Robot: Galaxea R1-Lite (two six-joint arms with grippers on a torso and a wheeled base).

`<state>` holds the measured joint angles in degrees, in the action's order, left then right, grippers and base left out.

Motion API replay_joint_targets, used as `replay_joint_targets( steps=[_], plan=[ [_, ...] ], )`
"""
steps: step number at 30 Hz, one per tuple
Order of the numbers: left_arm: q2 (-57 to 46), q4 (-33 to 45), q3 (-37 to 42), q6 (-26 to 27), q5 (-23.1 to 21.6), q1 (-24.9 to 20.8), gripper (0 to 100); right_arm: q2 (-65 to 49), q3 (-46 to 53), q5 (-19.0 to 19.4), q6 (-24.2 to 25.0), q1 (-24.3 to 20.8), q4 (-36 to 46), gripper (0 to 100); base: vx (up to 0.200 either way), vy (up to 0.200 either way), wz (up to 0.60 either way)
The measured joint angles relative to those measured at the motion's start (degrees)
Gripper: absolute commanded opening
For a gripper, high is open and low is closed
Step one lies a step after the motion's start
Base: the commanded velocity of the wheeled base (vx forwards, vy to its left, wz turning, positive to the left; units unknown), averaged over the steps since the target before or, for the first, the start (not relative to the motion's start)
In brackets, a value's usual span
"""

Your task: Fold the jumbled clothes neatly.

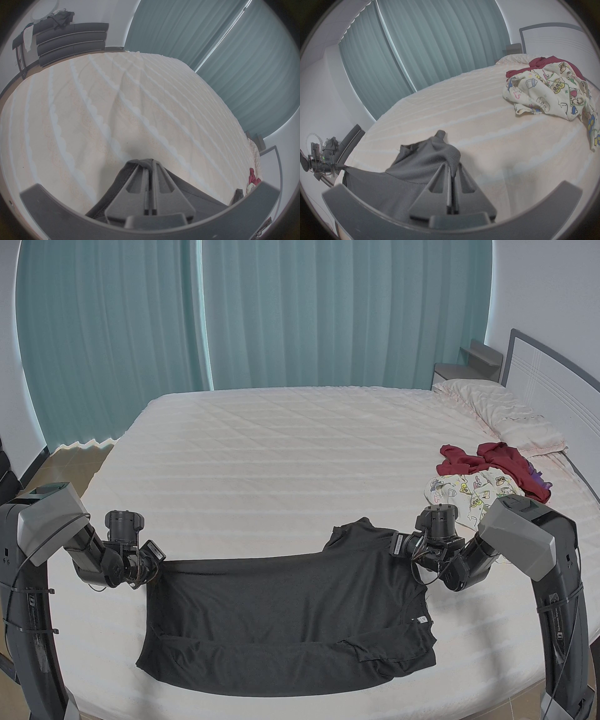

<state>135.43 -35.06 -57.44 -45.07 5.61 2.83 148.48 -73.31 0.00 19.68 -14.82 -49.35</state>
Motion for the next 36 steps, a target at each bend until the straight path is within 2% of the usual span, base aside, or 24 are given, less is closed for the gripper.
replay_joint_targets(
  steps=[7,24,36],
  plan=[
    [-0.01,-0.02,-0.22,0.0,-0.06,0.76,0,-1.88,3.91,-0.11,0.52,-0.09,-4.95,0,0.0,0.0,0.0],
    [-1.58,0.28,1.63,0.32,-0.79,1.33,0,-5.16,9.42,0.4,0.66,0.22,-6.24,0,0.0,0.0,0.0],
    [-6.77,0.06,6.29,3.74,-2.05,1.27,0,-9.31,16.15,1.19,0.9,0.13,-8.87,0,0.0,0.0,0.0]
  ],
)
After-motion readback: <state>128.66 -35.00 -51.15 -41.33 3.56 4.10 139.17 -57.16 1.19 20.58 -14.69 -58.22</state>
